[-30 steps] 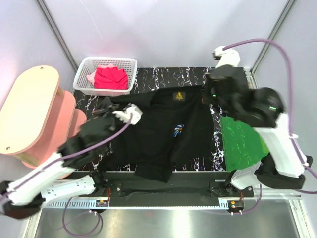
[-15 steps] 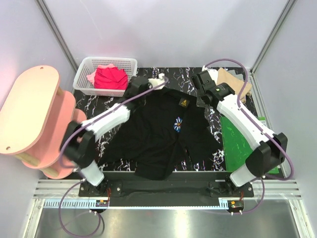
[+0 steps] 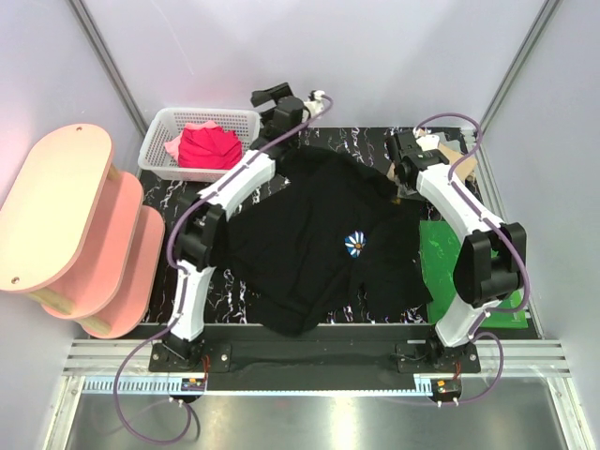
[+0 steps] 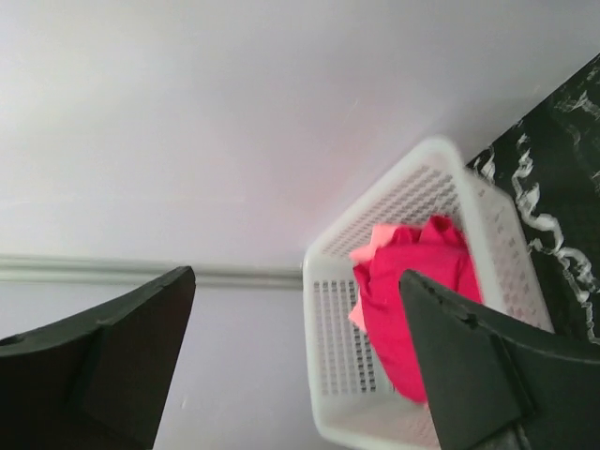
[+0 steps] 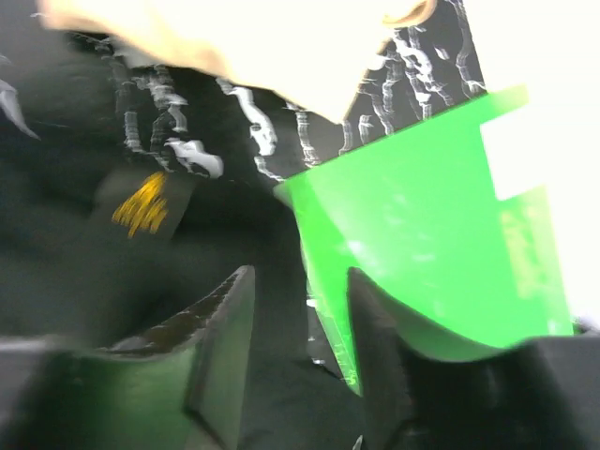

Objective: Fold and stack the t-shirts
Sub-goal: Flatten out the tshirt

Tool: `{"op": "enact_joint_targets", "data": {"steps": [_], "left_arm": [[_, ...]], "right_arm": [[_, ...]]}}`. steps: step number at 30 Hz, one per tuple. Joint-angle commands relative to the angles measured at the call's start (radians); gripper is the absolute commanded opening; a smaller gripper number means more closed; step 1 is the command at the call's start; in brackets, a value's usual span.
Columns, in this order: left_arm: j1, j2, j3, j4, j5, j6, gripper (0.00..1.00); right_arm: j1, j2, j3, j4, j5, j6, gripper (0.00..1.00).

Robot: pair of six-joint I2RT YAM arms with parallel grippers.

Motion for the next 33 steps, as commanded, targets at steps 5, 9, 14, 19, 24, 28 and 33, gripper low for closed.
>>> {"op": "enact_joint_targets", "data": {"steps": [5,9,14,19,24,28,33], "left_arm": [[-0.075,-0.527,-0.258,-0.485,0.116,-0.286,0.99],[-0.286,-0.834,-0.624,-0.746,0.222,-0.339,0.99],[-0.322,-0.892,-0.777,-0.855,0.357,-0.458,0.99],[-0.324,-0.809,-0.809,-0.863,0.400,-0.484,0.95],[-0.313,-0.689,-0.777,-0.866,0.421,-0.553,0.91],[-0.290,-0.645,-0.778,-0.869,0.421,-0.594,0.88],[-0.240,-0.620,-0.835,-0.849,0.395,-0.620,0.86]], "right_arm": [[0.032,-0.111,0.106,-0.076,0.035,-0.018,0.66],[0.093,-0.174,0.112,-0.105,-0.038,0.005,0.60],[0.218,-0.146,0.005,-0.020,-0.277,0.037,0.57],[0.249,0.025,0.000,0.049,-0.354,0.017,0.57],[0.243,0.183,0.164,0.071,-0.382,-0.015,0.56],[0.217,0.353,0.377,0.070,-0.423,-0.025,0.54],[0.134,0.480,0.495,0.070,-0.451,-0.026,0.47]]}}
